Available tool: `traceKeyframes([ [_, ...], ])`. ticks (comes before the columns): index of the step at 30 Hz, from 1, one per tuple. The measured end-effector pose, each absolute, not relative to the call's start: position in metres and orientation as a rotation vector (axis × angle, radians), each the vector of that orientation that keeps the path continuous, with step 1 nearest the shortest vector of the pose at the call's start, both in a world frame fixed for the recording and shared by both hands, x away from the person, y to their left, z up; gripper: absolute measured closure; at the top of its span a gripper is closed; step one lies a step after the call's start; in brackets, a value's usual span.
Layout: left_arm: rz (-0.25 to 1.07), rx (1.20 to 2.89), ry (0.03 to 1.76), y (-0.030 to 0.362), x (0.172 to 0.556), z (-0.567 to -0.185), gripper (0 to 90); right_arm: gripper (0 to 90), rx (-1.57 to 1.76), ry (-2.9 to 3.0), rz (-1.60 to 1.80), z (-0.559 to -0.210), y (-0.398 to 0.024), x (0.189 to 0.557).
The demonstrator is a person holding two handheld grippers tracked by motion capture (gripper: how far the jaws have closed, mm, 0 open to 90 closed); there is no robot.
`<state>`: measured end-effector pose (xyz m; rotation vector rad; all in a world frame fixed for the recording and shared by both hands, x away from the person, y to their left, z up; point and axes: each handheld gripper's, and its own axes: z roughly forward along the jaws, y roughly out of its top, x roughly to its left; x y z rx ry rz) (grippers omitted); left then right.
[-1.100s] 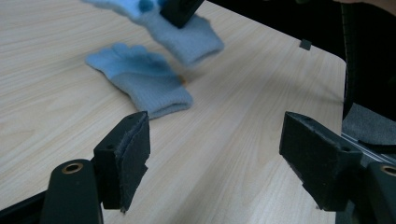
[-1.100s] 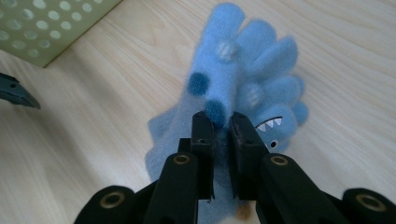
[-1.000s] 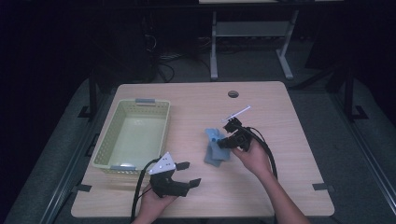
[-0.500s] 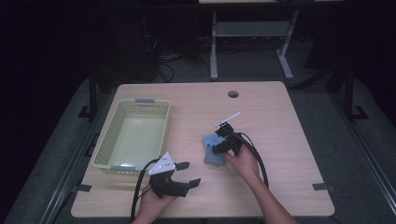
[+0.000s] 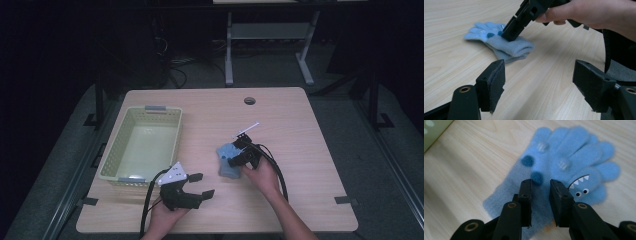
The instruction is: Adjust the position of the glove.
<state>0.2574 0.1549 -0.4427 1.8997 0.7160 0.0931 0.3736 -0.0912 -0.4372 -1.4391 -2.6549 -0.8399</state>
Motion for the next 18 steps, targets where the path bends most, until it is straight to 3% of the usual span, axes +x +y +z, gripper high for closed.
traceKeyframes([
  [7, 0.024, 1.861, 0.801, 0.148, 0.271, -0.441, 30.0, 57.4, -1.459, -2.593, -0.933, -0.427, -0.104, 0.368],
  [18, -0.02, 1.854, 0.998, 0.119, 0.309, -0.442, 33.7, 46.7, -1.523, -2.413, -1.061, -0.429, -0.139, 0.363],
])
